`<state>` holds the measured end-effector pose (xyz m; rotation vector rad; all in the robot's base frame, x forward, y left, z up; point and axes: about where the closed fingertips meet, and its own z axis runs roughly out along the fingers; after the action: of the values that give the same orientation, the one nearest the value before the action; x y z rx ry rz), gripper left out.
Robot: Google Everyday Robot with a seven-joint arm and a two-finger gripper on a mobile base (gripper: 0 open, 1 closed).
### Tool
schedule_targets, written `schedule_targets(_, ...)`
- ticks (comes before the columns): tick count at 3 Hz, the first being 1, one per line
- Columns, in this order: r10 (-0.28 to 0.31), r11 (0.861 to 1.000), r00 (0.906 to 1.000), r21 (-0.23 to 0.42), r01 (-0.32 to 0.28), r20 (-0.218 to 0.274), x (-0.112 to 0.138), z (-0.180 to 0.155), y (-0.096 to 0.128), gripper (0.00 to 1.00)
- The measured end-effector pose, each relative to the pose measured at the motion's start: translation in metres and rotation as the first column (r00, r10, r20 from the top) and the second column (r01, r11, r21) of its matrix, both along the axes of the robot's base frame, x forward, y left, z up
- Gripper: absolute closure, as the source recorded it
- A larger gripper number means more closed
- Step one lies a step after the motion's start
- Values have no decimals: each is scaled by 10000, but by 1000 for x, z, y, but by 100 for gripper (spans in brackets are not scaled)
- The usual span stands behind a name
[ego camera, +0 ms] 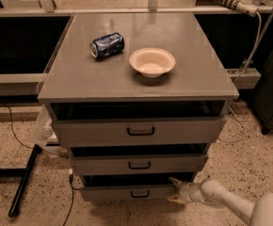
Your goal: Open bottom drawer
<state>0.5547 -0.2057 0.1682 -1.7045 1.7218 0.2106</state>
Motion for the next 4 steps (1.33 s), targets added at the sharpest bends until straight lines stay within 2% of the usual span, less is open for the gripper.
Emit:
schedule_targets(1, 367, 9990, 9993, 246, -366, -52, -30, -7, 0, 61)
schedule_targets(2, 368, 9990, 9993, 246, -366, -52, -30, -1, 0, 85)
schedule_targets(3, 368, 9990, 9993, 246, -367, -52, -30, 4, 0, 100)
schedule_targets(4, 369, 9990, 9993, 246, -367, -52, -30, 7, 0, 100)
